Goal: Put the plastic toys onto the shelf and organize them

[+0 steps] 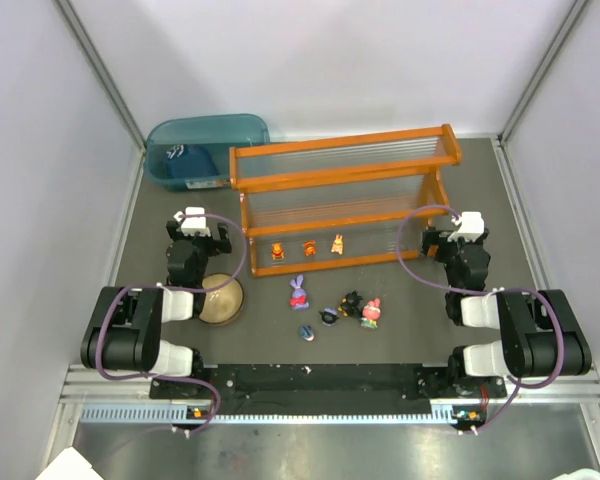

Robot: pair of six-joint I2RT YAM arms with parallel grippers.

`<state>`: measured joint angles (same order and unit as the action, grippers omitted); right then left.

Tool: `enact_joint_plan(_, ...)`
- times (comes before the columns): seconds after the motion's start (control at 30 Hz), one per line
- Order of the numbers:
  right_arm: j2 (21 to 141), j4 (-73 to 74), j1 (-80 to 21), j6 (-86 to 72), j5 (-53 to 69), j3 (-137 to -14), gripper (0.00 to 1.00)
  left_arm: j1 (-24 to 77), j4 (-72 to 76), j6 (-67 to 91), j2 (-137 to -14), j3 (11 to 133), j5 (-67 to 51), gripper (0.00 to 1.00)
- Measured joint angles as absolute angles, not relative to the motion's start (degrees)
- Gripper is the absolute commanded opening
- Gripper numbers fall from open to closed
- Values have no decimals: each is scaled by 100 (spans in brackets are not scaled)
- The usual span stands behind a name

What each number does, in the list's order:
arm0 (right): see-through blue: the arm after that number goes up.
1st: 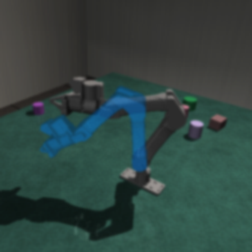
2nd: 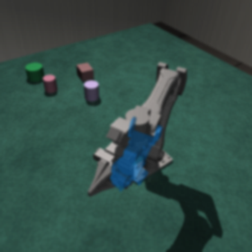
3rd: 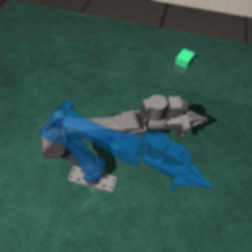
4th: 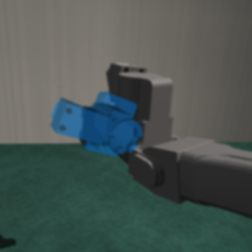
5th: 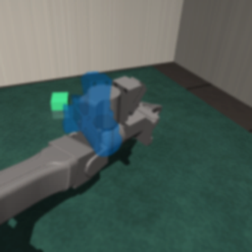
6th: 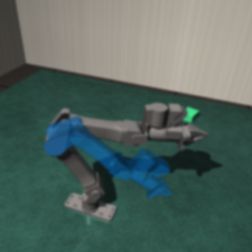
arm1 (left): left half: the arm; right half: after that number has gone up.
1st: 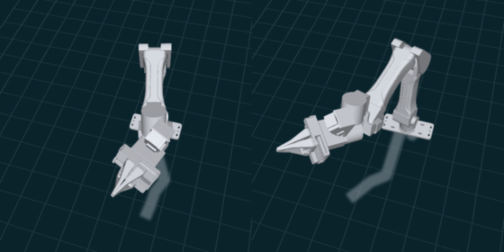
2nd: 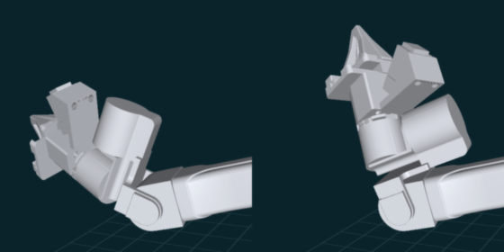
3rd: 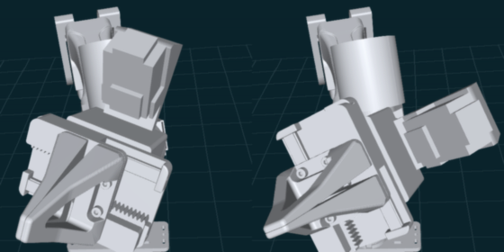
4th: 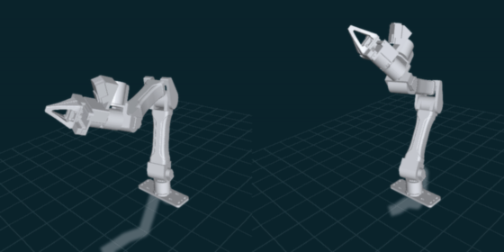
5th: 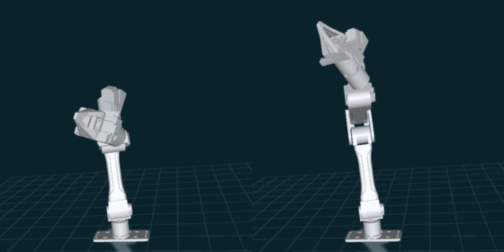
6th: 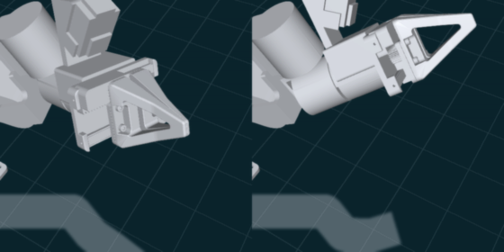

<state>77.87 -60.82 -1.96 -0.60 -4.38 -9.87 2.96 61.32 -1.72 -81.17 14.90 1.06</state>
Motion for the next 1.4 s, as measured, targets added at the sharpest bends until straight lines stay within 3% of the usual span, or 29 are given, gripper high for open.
enact_joint_plan(0.57,7787,-6156,-196,-93,-628,-967,99,296,6337,-320,-8114,1382,-272,99)
enact_joint_plan(0.8,7358,-6783,-196,-174,-869,-292,99,311,6606,-395,-7518,792,-449,99)
enact_joint_plan(1.07,4617,-5076,-196,-408,-1341,-320,99,353,6073,1,-6473,764,-51,99)
enact_joint_plan(1.4,3236,-2259,-196,-1737,-1817,-799,99,517,4449,829,-4901,709,921,99)
